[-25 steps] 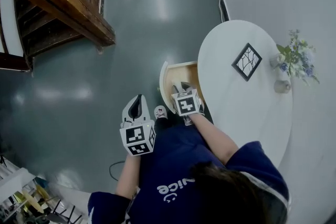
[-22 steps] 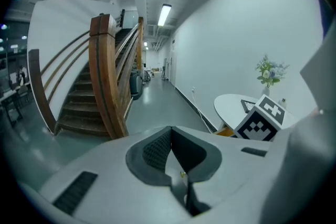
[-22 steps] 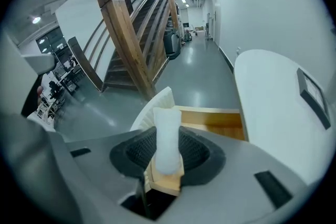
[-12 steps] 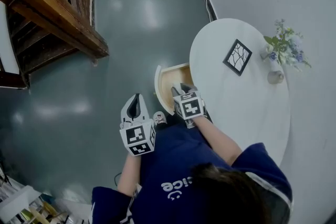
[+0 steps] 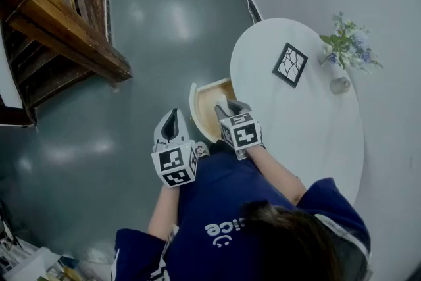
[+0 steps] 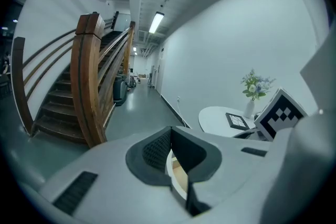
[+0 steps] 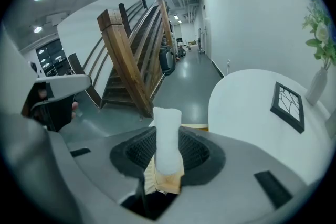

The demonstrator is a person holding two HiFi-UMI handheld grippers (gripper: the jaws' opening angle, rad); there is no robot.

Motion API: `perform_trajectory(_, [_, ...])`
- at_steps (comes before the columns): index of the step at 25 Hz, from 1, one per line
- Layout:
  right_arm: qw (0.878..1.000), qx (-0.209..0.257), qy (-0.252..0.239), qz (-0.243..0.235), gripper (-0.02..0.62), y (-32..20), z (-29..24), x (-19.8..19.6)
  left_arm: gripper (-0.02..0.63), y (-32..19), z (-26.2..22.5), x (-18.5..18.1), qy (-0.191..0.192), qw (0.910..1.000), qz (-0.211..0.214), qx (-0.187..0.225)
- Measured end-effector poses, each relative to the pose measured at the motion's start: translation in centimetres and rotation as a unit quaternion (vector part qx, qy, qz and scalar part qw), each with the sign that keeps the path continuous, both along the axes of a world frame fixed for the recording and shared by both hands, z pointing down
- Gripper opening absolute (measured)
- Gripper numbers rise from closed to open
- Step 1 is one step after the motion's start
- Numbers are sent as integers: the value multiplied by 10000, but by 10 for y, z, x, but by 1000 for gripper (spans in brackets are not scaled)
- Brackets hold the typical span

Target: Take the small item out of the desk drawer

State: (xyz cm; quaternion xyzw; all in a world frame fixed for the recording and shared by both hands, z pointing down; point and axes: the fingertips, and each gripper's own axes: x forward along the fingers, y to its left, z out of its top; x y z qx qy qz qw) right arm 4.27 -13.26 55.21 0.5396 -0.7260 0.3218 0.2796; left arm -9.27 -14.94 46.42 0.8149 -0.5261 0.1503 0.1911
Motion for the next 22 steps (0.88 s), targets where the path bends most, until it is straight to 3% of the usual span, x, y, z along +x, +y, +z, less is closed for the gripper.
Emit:
perform_trajectory(6, [9997,207,-96,116,135,5,-21,2,3,-1,-8,8,43,9998,170,128])
perform_trajectory(14, [9949,1003,70,-28,135,-7,-79,-5,3,-11,-30,1,135,9989,136,432])
perform_trajectory(22, [9829,1830,-88,164,135,-12,-130,-1,3,-15,-73,-2,182,9941,100,1063])
